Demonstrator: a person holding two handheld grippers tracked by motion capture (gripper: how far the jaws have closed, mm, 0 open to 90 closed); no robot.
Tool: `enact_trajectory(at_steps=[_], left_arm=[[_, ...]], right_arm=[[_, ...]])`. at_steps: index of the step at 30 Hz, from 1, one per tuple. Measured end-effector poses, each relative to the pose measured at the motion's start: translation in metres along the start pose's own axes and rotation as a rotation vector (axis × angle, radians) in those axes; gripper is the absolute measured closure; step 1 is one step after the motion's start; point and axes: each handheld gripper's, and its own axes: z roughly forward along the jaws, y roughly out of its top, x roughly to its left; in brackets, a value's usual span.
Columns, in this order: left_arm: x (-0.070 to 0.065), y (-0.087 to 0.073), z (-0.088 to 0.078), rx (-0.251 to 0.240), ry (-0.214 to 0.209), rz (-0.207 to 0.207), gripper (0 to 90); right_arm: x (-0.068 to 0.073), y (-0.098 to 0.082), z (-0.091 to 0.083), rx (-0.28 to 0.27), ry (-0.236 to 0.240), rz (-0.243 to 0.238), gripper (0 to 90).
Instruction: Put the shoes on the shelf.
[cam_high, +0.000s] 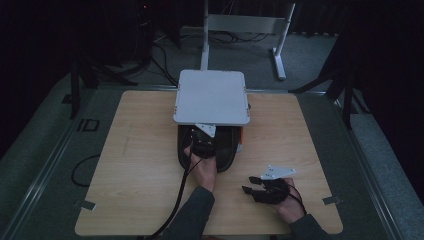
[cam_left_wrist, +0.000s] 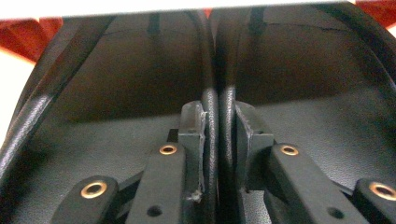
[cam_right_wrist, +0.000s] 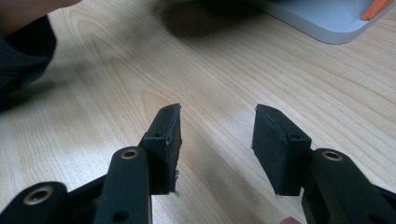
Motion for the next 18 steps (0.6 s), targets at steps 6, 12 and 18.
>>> enact_trajectory(at_steps=[6,12,18], left_arm=[[-0.006,0.01,0.009,-0.05,0.029,-0.023,74.6],[-0.009,0.018,0.015,-0.087,0.048,-0.024,74.5],[-0.009,0.023,0.023,-0.108,0.048,-0.042,74.1]], right_arm=[[0.0,0.0,0.001,0.0,0.002,0.005,51.7],[0.0,0.0,0.001,0.002,0.007,0.009,51.7],[-0.001,0.0,0.001,0.0,0.005,0.005,51.7]])
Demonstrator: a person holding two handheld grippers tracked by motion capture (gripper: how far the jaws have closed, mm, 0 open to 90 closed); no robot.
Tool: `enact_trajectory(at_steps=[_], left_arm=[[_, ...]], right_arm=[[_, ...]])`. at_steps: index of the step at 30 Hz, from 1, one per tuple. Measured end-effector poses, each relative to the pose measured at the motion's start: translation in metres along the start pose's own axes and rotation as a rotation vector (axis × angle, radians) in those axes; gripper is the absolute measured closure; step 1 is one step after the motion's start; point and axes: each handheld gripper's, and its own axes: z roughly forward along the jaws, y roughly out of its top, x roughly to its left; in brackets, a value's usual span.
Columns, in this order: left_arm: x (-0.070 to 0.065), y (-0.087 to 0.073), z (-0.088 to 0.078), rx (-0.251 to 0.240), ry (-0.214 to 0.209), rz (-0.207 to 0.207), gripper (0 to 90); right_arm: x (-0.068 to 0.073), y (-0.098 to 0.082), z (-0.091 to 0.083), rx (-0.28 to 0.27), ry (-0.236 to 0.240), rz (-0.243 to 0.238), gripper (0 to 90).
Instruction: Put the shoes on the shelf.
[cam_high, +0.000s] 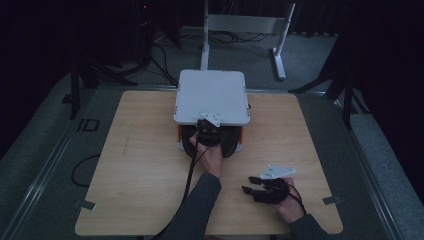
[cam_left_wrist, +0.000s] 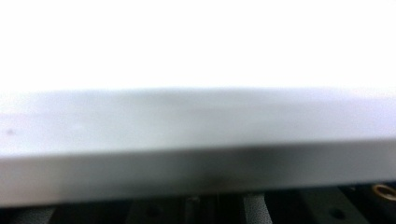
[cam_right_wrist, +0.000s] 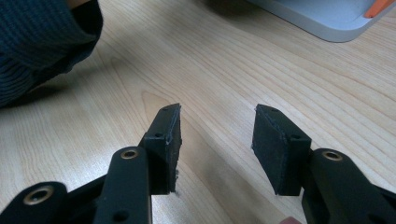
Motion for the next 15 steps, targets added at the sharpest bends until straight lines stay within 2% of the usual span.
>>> enact_trajectory(at_steps=[3,9,15], left_arm=[[-0.001,-0.001,0.003,-0.007,0.005,-0.004,74.1],[0.0,0.001,0.012,0.018,0.008,-0.012,73.7],[0.001,0.002,0.017,0.016,0.008,-0.022,73.6]], right_arm=[[0.0,0.0,0.0,0.001,0.001,0.001,51.7],[0.0,0.0,0.0,0.001,0.0,0.002,51.7],[0.0,0.0,0.0,0.001,-0.001,0.0,51.7]])
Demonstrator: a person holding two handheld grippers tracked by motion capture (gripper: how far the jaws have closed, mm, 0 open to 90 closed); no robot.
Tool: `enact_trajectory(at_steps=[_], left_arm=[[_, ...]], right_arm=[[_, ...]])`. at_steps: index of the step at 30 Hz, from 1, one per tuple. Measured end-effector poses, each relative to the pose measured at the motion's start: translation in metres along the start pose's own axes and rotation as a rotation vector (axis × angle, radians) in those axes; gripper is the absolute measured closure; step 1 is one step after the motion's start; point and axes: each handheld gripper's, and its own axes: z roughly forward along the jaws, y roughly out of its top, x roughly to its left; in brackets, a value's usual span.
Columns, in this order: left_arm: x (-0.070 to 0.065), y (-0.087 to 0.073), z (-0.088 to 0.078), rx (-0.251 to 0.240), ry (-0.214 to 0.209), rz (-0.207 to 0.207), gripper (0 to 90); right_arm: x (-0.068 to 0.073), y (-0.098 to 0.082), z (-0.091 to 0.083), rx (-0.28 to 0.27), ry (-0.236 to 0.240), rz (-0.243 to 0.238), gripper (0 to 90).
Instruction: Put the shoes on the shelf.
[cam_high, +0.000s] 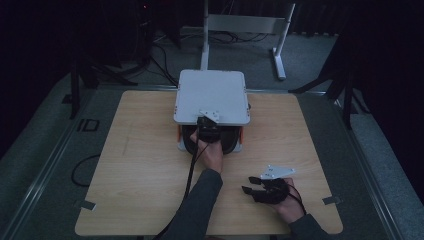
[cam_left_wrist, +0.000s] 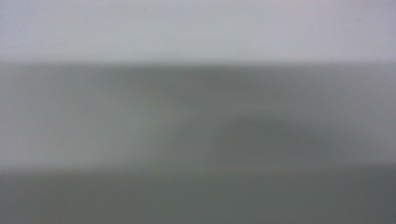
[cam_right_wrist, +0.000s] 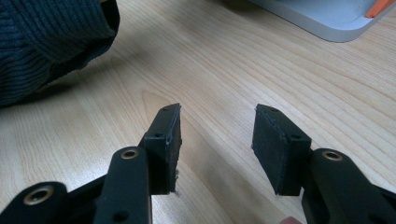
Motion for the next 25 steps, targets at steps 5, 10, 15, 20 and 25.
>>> enact_trajectory(at_steps=[5,10,15,20,25], left_arm=[[0.004,-0.001,0.005,0.003,-0.034,-0.006,63.3],[0.013,-0.01,-0.007,0.033,-0.091,0.001,46.8],[0.028,-0.017,-0.033,0.022,-0.159,0.056,41.6],[0.046,-0.018,-0.051,0.029,-0.225,0.119,39.1],[0.08,-0.028,-0.069,0.051,-0.283,0.127,39.0]], right_arm=[[0.0,0.0,-0.001,0.0,0.0,-0.001,51.4],[-0.001,-0.001,-0.001,-0.001,-0.002,0.001,51.4],[-0.001,-0.001,-0.002,-0.003,-0.008,0.008,51.3],[-0.003,-0.001,-0.003,-0.006,-0.016,0.008,51.2],[-0.004,-0.001,-0.004,-0.008,-0.024,0.011,51.2]])
